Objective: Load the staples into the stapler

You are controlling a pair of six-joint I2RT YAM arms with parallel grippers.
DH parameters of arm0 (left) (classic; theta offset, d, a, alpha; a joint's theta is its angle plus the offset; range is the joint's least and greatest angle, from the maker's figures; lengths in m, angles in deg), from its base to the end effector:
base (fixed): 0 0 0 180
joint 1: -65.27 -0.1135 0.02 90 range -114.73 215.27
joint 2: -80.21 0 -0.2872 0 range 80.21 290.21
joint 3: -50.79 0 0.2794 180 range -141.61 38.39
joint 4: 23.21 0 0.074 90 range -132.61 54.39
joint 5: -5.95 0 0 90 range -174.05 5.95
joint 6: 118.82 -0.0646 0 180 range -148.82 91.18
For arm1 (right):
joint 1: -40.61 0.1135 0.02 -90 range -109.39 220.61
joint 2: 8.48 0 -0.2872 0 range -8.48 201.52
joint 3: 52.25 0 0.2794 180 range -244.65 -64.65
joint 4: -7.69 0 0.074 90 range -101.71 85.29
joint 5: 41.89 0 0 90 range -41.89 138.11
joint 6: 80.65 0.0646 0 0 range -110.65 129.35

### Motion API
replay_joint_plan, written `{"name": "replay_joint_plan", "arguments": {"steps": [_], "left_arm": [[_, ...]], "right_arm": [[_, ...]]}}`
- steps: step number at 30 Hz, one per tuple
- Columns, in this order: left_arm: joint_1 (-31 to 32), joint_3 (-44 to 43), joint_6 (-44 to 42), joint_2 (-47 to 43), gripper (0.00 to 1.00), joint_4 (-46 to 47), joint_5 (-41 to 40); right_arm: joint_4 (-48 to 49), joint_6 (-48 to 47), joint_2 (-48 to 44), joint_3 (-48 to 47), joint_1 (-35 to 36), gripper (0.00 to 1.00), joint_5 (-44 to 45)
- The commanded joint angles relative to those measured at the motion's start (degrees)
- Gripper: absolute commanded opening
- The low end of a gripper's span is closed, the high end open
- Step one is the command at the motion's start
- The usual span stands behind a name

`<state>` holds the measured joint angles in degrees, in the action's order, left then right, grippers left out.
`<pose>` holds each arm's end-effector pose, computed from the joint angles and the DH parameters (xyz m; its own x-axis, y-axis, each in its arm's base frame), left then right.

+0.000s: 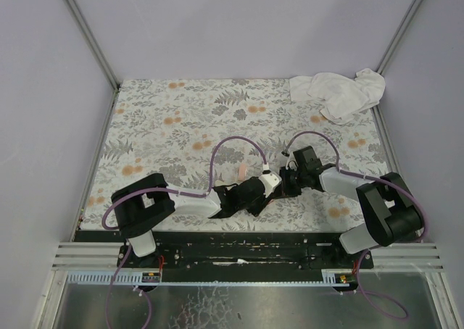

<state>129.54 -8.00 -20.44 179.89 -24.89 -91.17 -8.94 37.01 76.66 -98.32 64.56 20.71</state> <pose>0.1727 -0.3399 0.1203 -0.4150 0.5281 -0.7408 0.8024 0.5964 -0.0244 0.2499 0.1435 0.1151 -0.9460 0.0308 -0.3226 -0.1787 0.7811 0.5983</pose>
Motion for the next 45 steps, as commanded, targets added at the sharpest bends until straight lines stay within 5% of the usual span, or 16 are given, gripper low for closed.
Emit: {"name": "replay_joint_plan", "arguments": {"steps": [1,19,35,41,45], "left_arm": [[0.5,-1.2,-1.1,1.0,0.4,2.3,-1.3],[0.7,1.3,-1.5,-1.9,0.39,1.5,-2.0],[1.7,3.1,-1.4,-5.6,0.44,2.2,-4.7],[1.7,2.5,1.0,-13.5,0.76,1.8,-8.1],[1.7,1.5,8.1,-21.1,0.89,-2.5,-14.9]], "right_arm": [[-2.2,-1.5,-0.2,-2.3,0.0,0.0,0.4],[-9.8,-4.0,-3.4,-5.6,-0.1,0.0,20.8],[-13.1,-4.5,-4.9,-7.2,-0.2,0.01,25.9],[-15.5,-4.7,-8.4,-9.3,-0.2,0.46,26.7],[-17.3,-5.4,-11.7,-11.3,-0.2,0.63,27.2]]}}
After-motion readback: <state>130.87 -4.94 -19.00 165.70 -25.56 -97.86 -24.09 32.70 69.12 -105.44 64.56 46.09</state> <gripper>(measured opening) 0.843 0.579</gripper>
